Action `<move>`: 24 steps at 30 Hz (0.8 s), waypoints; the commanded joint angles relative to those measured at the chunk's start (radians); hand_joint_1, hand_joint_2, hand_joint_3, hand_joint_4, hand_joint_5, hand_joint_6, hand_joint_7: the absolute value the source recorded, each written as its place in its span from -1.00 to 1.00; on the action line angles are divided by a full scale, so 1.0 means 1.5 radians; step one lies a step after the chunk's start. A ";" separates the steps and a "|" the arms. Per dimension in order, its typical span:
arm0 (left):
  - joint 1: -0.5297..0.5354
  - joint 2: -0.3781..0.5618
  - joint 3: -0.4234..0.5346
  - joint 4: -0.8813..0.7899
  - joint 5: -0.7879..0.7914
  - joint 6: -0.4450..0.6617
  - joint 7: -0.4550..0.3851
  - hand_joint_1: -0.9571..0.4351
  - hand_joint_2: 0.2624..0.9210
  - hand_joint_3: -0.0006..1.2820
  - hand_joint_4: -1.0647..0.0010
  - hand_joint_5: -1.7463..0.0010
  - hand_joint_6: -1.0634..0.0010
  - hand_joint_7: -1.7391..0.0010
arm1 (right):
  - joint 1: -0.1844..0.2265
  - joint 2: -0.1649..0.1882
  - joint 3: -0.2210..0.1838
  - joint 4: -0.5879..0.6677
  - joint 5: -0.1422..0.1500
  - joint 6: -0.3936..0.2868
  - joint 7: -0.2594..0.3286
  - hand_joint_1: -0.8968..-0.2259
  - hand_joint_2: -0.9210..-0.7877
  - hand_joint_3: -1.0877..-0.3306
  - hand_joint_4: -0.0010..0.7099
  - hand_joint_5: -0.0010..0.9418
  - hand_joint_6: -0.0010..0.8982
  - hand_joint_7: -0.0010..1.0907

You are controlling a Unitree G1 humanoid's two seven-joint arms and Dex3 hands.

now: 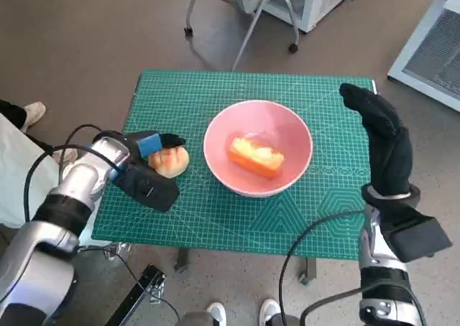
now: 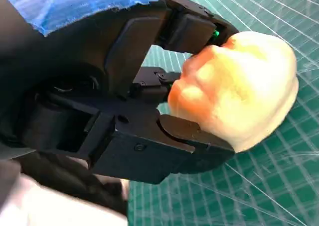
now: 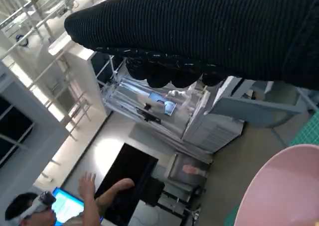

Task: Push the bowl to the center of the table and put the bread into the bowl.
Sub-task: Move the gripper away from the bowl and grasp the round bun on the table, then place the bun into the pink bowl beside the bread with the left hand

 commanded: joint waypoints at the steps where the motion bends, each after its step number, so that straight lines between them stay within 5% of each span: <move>1: -0.013 -0.013 -0.022 0.047 0.004 -0.025 0.038 0.42 0.92 -0.63 -0.04 -0.38 -0.01 -0.42 | 0.020 0.000 -0.001 0.000 0.002 0.007 -0.001 -0.05 -1.00 -0.34 0.08 -0.93 -0.88 0.39; 15: -0.043 0.017 0.014 0.014 -0.054 -0.042 0.014 0.38 1.00 -0.80 -0.15 -0.37 -0.08 -0.47 | 0.024 0.003 -0.002 0.002 0.001 0.004 -0.004 -0.04 -1.00 -0.32 0.08 -0.94 -0.88 0.39; 24: -0.063 0.054 0.107 -0.073 -0.148 -0.050 -0.033 0.38 1.00 -0.85 -0.24 -0.36 -0.13 -0.39 | 0.027 0.004 -0.001 -0.005 0.003 0.010 -0.004 -0.04 -1.00 -0.32 0.08 -0.95 -0.89 0.39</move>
